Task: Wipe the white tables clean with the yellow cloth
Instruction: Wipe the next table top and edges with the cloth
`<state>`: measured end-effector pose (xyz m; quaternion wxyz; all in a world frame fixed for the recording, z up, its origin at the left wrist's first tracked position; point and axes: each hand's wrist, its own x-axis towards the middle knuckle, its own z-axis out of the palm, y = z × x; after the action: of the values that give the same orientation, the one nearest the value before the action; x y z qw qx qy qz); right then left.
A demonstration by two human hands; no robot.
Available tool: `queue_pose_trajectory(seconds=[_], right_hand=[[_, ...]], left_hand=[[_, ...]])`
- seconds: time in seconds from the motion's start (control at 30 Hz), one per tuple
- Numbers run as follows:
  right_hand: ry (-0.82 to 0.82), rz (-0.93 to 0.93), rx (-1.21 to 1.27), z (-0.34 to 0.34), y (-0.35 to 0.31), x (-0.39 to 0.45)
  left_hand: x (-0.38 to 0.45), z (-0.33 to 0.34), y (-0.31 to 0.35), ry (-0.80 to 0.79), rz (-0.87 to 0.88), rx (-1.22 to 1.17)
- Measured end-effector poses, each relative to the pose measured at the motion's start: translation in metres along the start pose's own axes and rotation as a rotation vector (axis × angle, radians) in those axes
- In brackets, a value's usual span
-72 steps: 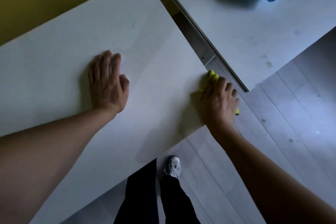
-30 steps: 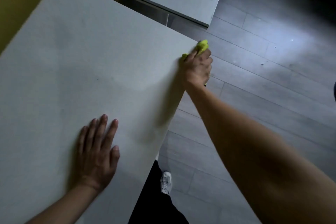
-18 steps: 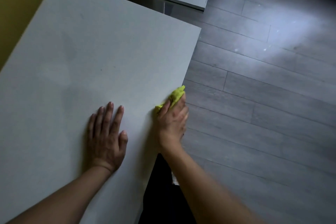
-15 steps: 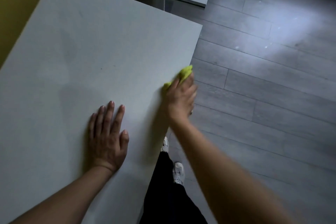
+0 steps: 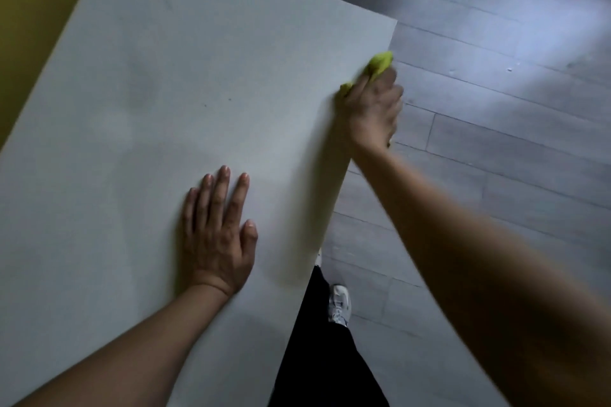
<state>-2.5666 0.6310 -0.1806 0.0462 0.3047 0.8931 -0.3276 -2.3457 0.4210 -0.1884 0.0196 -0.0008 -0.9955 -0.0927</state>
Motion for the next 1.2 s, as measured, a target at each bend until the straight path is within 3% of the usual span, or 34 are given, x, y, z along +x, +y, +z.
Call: queue_pose_trajectory(seconds=[0.23, 0.6, 0.73, 0.97, 1.2], right_hand=[[-0.108, -0.012, 0.018, 0.003, 0.071, -0.167], [-0.032, -0.012, 0.013, -0.002, 0.001, -0.004], [0.004, -0.018, -0.031, -0.001, -0.001, -0.001], [-0.005, -0.049, 0.029, 0.009, 0.059, -0.132], [-0.135, 0.013, 0.022, 0.008, 0.114, -0.27]], left_hand=[[-0.001, 0.0, 0.001, 0.005, 0.001, 0.016], [0.002, 0.001, 0.001, 0.033, 0.007, 0.014], [0.0, -0.001, 0.002, 0.031, -0.001, 0.006], [0.001, -0.001, 0.001, 0.055, 0.005, -0.015], [-0.002, -0.002, 0.001, 0.04, 0.008, -0.022]])
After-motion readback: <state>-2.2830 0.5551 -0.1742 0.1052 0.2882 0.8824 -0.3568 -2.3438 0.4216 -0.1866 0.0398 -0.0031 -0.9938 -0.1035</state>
